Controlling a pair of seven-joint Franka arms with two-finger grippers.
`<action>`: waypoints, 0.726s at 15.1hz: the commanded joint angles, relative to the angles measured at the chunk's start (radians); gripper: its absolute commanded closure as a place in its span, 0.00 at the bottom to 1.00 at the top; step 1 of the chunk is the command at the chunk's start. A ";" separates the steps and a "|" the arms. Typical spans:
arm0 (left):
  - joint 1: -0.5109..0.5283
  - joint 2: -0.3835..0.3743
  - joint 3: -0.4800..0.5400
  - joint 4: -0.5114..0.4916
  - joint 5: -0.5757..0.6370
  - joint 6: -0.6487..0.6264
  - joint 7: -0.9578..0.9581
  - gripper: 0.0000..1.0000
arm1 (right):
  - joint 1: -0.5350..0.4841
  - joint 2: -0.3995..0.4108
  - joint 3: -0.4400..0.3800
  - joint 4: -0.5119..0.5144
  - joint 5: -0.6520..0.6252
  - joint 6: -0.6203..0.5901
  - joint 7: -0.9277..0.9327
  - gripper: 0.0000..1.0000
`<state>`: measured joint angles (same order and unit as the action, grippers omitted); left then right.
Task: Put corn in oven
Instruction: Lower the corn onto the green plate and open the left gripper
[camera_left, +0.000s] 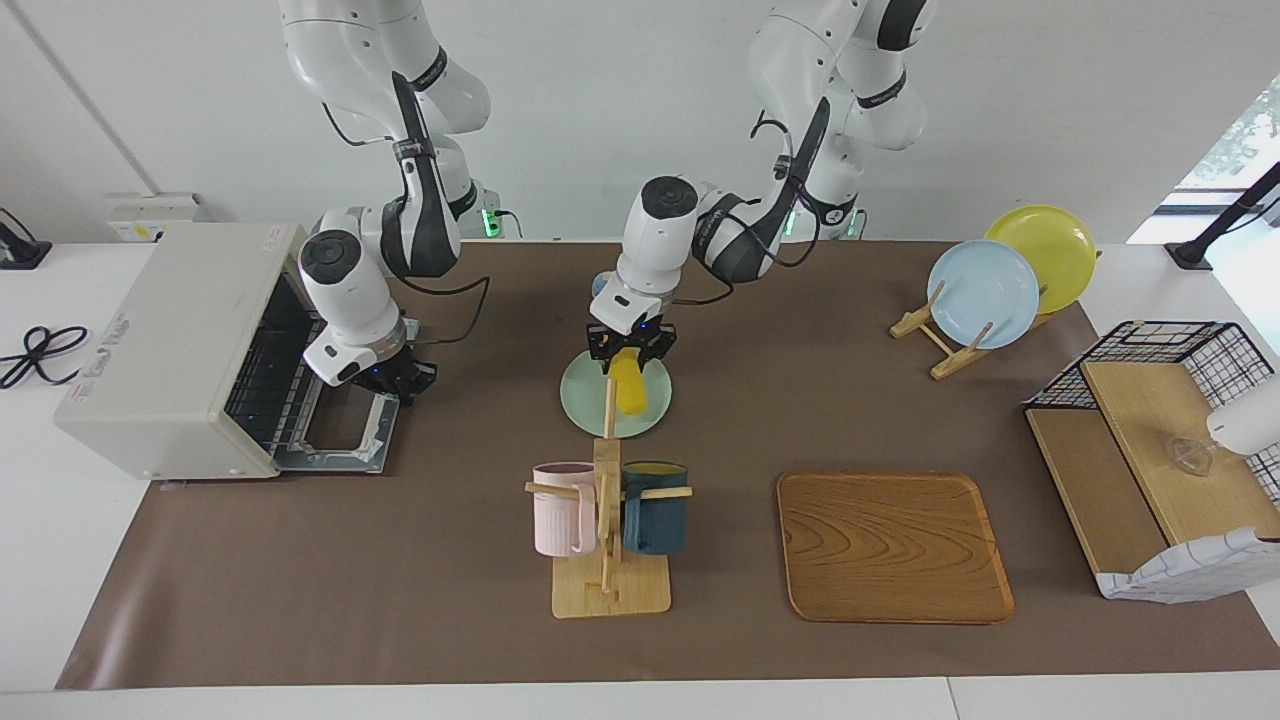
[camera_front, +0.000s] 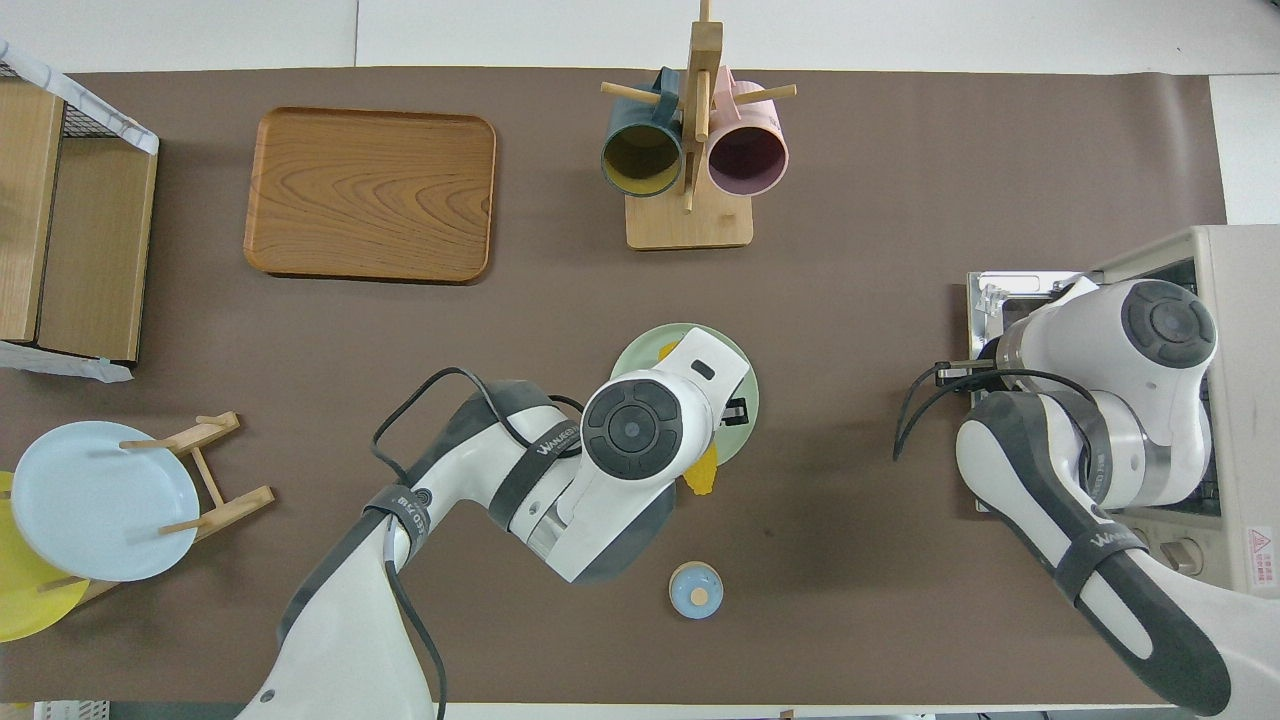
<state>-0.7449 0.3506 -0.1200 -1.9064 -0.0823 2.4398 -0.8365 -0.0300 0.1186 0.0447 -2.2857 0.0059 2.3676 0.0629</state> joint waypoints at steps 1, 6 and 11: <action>-0.019 0.024 0.022 0.001 -0.008 0.050 -0.007 1.00 | -0.013 0.001 0.024 0.009 0.054 0.009 -0.008 1.00; 0.050 0.105 0.026 0.128 -0.002 0.021 0.043 1.00 | -0.013 0.007 0.055 0.038 0.054 0.001 0.012 1.00; 0.032 0.090 0.026 0.075 0.003 0.018 0.042 1.00 | -0.011 0.018 0.063 0.094 0.040 -0.047 0.123 0.07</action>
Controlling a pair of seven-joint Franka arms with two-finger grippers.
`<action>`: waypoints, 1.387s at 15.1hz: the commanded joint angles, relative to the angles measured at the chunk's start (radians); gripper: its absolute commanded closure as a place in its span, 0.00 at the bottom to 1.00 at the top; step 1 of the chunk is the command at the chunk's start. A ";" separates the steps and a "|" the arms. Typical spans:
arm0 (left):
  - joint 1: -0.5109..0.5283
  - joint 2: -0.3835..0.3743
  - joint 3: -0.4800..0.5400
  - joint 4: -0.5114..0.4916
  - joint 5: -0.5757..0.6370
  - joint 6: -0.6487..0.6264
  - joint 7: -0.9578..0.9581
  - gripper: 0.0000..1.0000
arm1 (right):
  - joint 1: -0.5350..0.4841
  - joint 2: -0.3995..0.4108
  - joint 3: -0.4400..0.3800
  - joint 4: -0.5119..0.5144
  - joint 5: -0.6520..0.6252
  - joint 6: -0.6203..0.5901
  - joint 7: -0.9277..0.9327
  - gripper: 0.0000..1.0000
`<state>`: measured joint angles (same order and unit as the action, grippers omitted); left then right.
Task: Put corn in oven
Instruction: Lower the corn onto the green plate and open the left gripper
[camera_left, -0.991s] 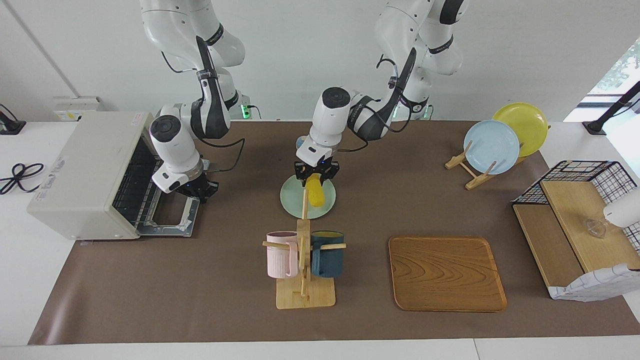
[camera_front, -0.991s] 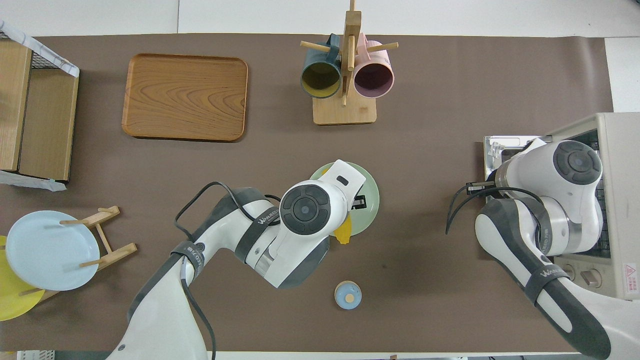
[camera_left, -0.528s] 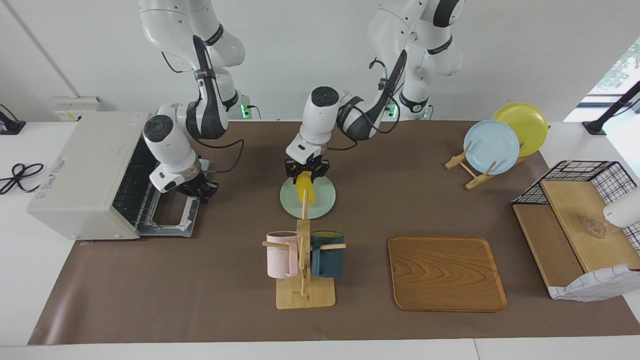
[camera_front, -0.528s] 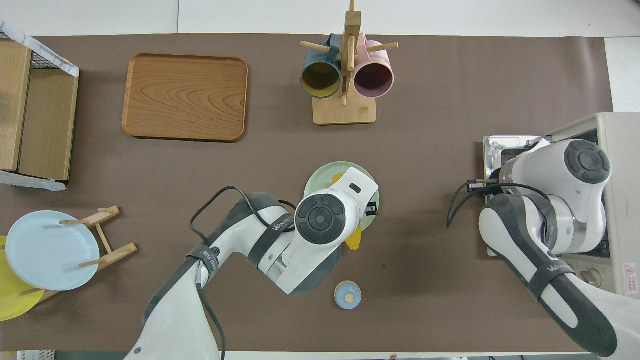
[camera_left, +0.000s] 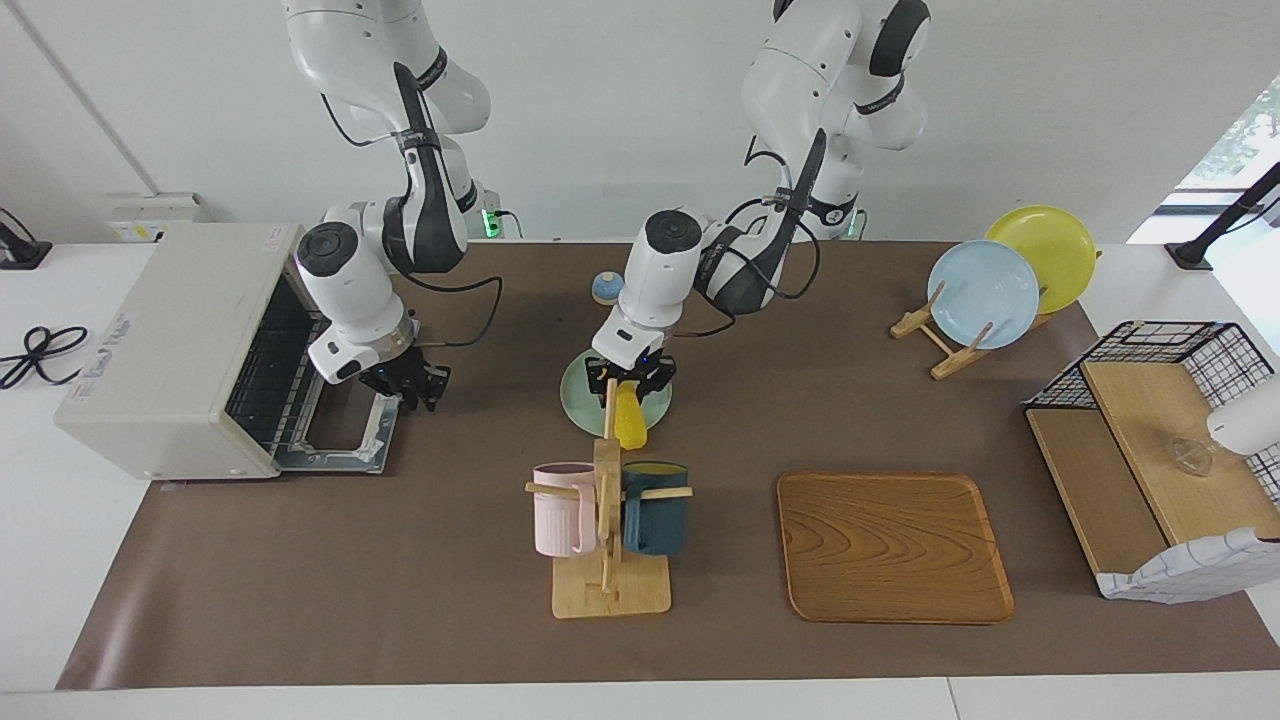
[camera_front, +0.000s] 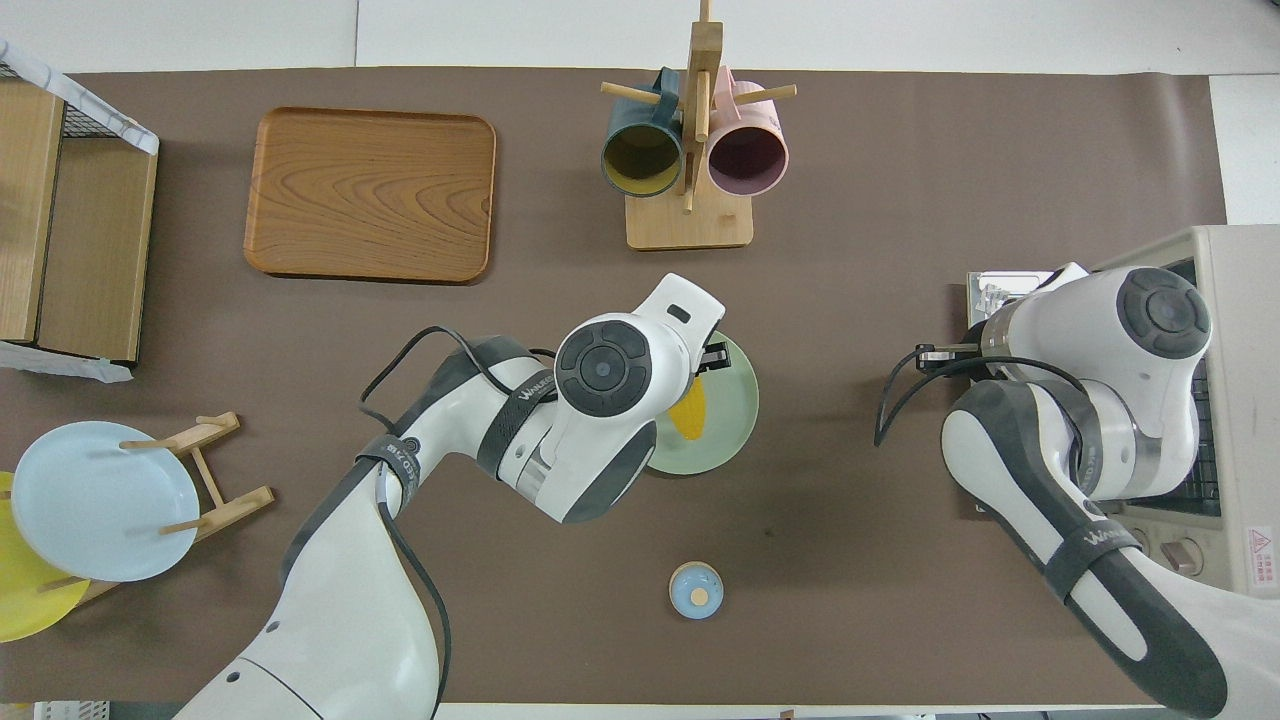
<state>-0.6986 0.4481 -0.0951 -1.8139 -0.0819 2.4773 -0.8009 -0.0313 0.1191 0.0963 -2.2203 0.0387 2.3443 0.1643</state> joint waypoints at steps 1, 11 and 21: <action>-0.024 -0.009 0.002 -0.019 0.001 -0.021 0.003 1.00 | -0.012 0.017 0.011 0.028 0.007 -0.022 0.018 0.00; -0.036 -0.091 0.000 -0.116 0.001 -0.028 -0.015 1.00 | -0.012 0.016 0.011 0.022 0.009 -0.022 -0.014 0.00; 0.057 -0.210 -0.002 -0.119 0.001 -0.168 0.041 0.00 | -0.012 0.016 0.011 0.021 0.009 -0.022 -0.017 0.00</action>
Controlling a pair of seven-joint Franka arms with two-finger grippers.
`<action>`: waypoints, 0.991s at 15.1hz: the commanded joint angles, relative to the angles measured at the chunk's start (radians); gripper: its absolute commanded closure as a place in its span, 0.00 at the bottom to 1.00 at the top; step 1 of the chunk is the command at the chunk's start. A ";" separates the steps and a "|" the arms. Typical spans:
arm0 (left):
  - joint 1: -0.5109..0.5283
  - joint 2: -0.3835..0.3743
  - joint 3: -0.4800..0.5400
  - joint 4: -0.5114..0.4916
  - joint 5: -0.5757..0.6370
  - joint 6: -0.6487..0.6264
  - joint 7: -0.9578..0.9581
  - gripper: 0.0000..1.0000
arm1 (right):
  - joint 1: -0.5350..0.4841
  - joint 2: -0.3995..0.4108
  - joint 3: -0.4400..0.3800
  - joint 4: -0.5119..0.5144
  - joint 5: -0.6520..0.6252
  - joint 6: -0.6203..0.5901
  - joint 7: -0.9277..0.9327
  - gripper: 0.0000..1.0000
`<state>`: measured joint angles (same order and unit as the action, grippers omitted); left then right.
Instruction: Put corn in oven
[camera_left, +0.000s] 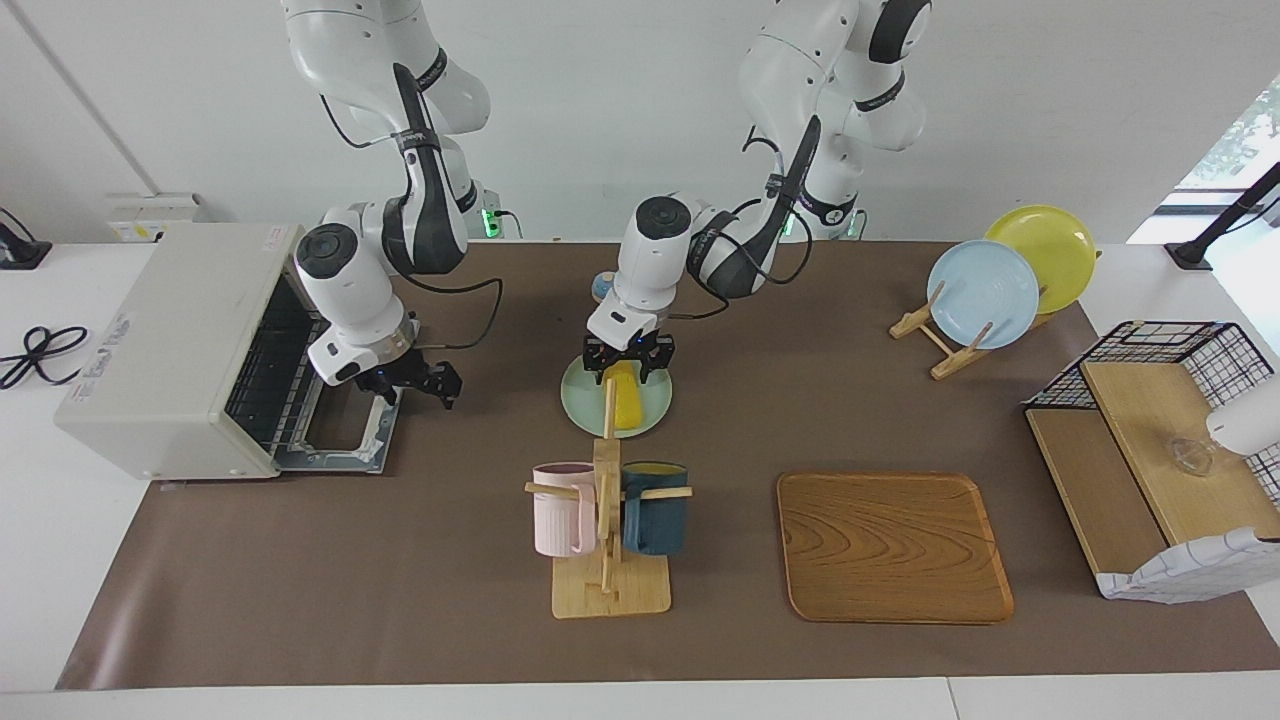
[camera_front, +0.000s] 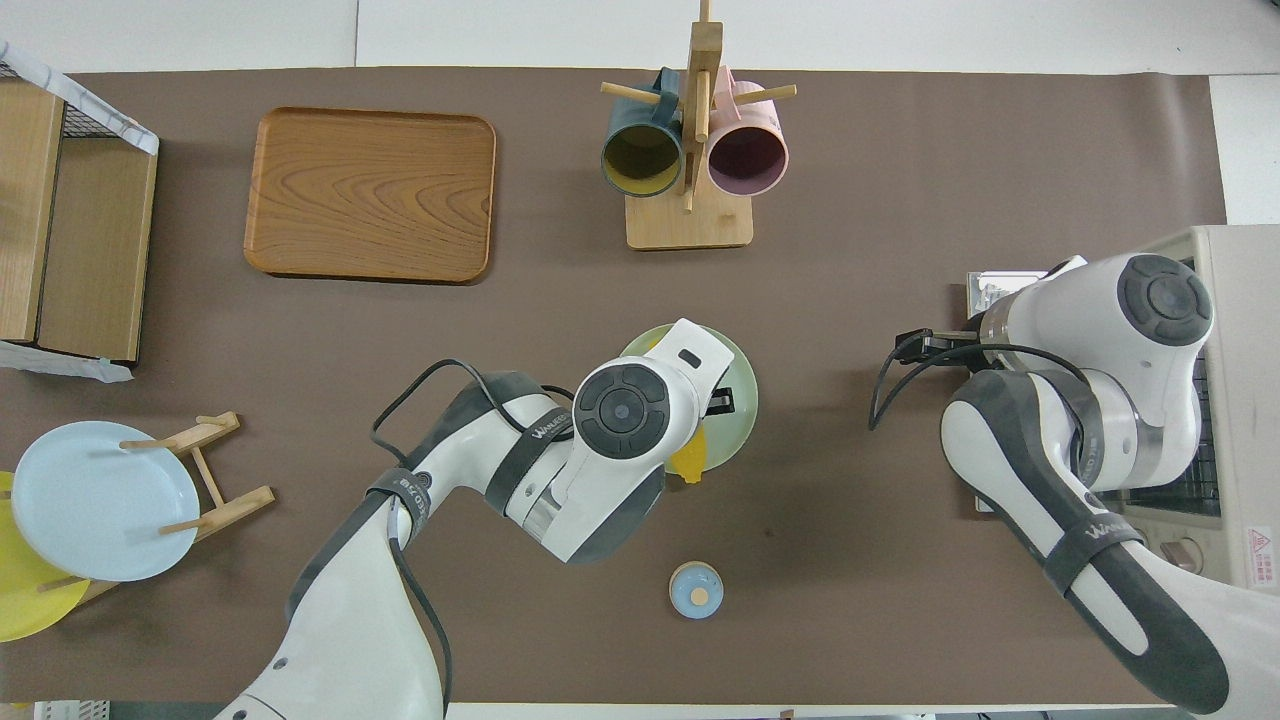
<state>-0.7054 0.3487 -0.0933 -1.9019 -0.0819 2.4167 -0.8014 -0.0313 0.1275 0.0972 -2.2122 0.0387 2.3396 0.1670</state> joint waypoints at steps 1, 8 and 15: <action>0.095 -0.152 -0.002 -0.023 0.001 -0.175 0.063 0.00 | -0.012 0.007 0.010 0.012 0.009 -0.017 -0.020 0.00; 0.444 -0.310 0.000 0.129 0.001 -0.559 0.336 0.00 | -0.012 -0.045 0.131 0.087 0.021 -0.147 -0.035 0.00; 0.653 -0.431 0.003 0.127 0.005 -0.752 0.680 0.00 | 0.241 0.105 0.228 0.432 -0.109 -0.373 0.377 0.00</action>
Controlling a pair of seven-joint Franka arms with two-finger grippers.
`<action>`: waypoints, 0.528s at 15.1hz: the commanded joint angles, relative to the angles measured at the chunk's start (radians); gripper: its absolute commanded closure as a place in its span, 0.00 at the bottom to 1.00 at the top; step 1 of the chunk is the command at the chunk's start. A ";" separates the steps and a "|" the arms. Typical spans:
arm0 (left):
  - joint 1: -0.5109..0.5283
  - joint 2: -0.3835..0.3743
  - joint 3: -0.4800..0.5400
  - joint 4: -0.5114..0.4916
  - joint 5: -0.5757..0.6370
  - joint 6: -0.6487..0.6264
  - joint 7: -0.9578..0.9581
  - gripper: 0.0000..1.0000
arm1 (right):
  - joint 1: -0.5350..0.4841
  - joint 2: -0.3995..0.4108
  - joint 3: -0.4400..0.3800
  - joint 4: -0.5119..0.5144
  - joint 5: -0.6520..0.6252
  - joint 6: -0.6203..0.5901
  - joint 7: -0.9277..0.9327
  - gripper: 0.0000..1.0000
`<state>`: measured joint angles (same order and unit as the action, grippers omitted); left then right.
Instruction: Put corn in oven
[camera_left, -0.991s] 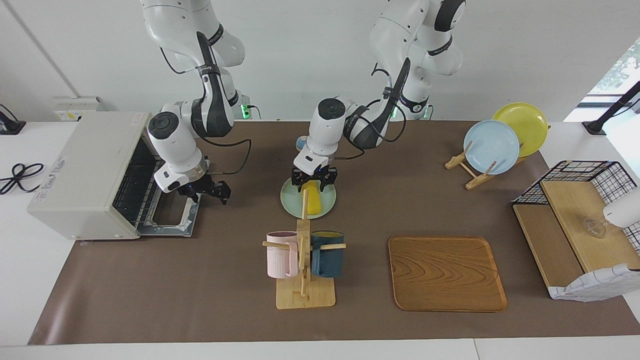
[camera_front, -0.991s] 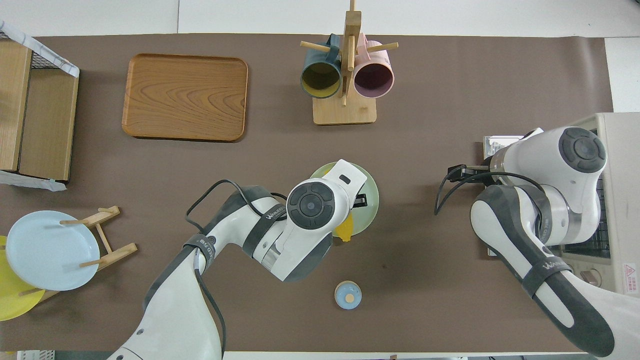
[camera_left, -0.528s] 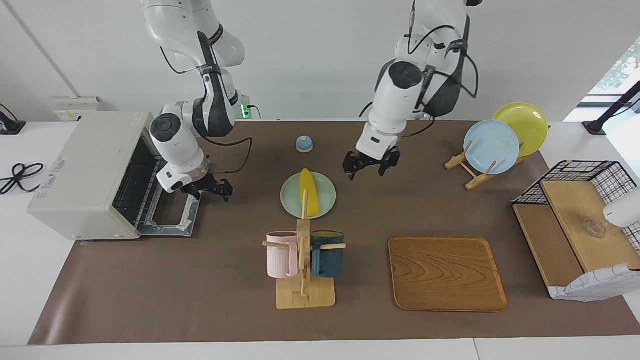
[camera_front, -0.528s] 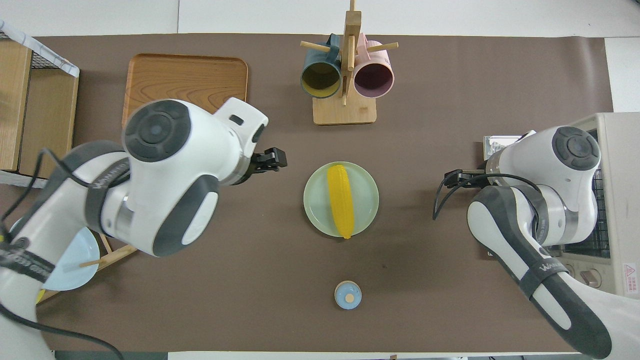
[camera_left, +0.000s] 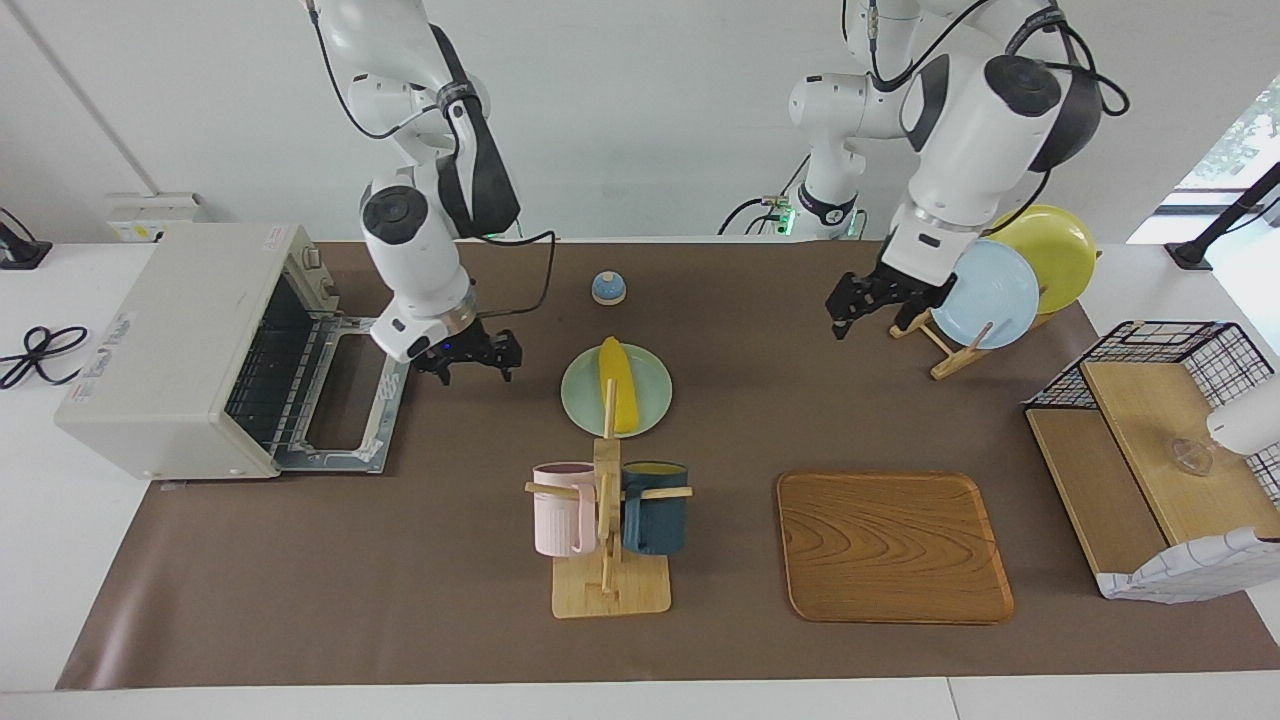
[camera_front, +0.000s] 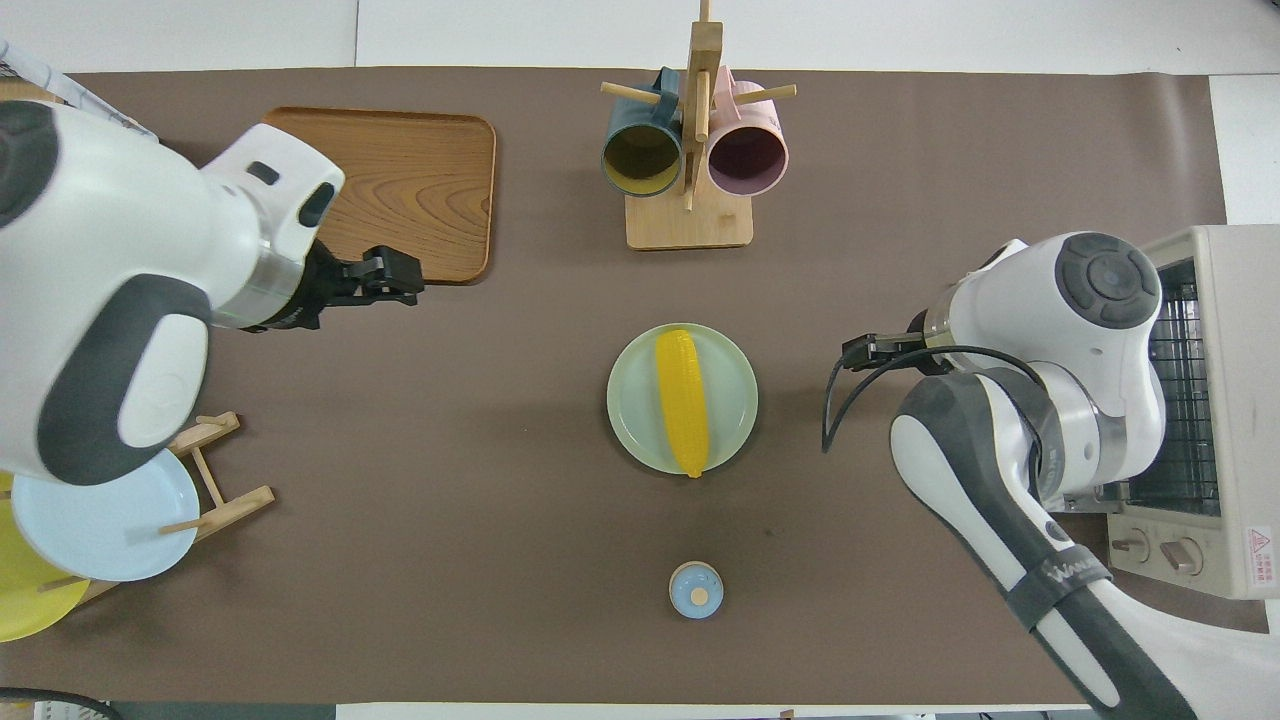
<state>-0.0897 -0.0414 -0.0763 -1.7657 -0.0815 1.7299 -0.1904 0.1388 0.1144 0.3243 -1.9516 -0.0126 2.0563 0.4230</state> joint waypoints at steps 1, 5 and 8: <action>0.042 -0.054 -0.013 -0.009 0.020 -0.091 0.094 0.00 | 0.135 0.208 0.001 0.300 -0.099 -0.169 0.190 0.00; 0.038 -0.069 -0.014 -0.006 0.055 -0.128 0.085 0.00 | 0.300 0.465 0.002 0.568 -0.265 -0.196 0.364 0.00; 0.028 -0.055 -0.013 0.028 0.049 -0.148 0.081 0.00 | 0.326 0.461 0.002 0.490 -0.280 -0.110 0.361 0.00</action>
<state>-0.0573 -0.1005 -0.0863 -1.7642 -0.0502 1.6147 -0.1158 0.4662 0.5637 0.3236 -1.4654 -0.2665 1.9338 0.7830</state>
